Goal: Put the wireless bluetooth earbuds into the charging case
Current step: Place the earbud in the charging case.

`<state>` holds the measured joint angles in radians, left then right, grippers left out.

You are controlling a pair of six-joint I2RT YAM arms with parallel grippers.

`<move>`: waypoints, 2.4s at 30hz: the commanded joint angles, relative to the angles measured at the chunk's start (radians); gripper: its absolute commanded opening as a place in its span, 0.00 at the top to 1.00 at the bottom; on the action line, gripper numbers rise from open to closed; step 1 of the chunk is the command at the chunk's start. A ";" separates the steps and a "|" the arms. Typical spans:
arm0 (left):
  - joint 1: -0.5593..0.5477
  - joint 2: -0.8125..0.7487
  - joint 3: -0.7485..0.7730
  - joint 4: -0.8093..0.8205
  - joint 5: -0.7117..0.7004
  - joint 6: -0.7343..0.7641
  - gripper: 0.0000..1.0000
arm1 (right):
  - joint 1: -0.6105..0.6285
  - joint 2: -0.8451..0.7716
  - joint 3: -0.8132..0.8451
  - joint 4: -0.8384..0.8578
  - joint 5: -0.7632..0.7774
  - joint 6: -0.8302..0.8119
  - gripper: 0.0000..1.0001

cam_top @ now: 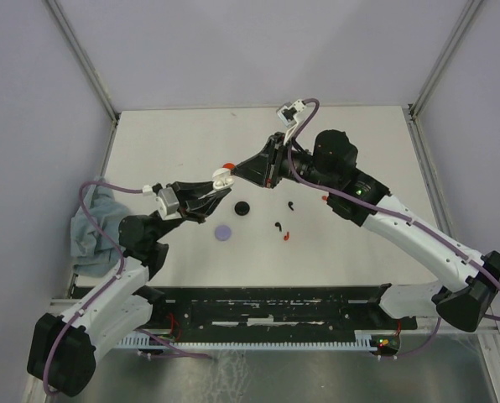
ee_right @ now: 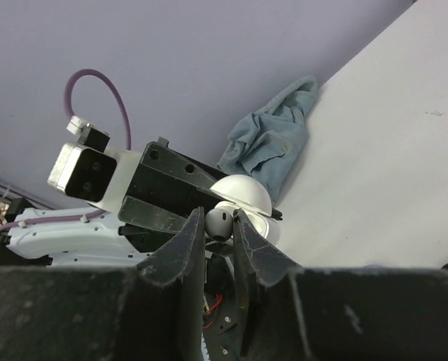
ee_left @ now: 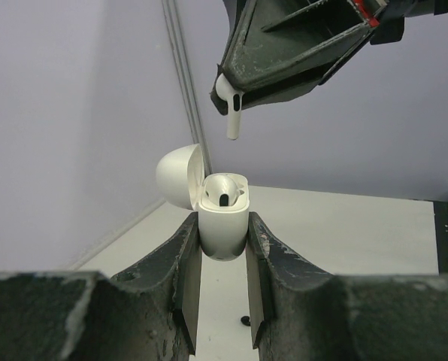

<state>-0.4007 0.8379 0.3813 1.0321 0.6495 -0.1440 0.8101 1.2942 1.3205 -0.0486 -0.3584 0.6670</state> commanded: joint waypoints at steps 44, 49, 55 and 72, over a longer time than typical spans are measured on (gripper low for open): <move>0.001 0.000 0.026 0.131 -0.049 -0.080 0.97 | 0.035 0.055 -0.061 0.158 -0.033 0.141 0.78; 0.001 -0.001 0.020 0.129 -0.039 -0.084 0.97 | 0.035 0.037 -0.064 0.142 0.002 0.122 0.67; 0.001 -0.006 0.013 0.113 -0.030 -0.089 0.97 | 0.035 0.020 -0.051 0.098 0.037 0.085 0.56; 0.001 -0.007 -0.008 -0.006 -0.026 -0.140 0.97 | 0.023 0.005 0.132 -0.227 0.013 -0.257 0.15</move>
<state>-0.4004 0.8333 0.3580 1.0405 0.6304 -0.2359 0.8417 1.3228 1.3476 -0.1688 -0.2981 0.5613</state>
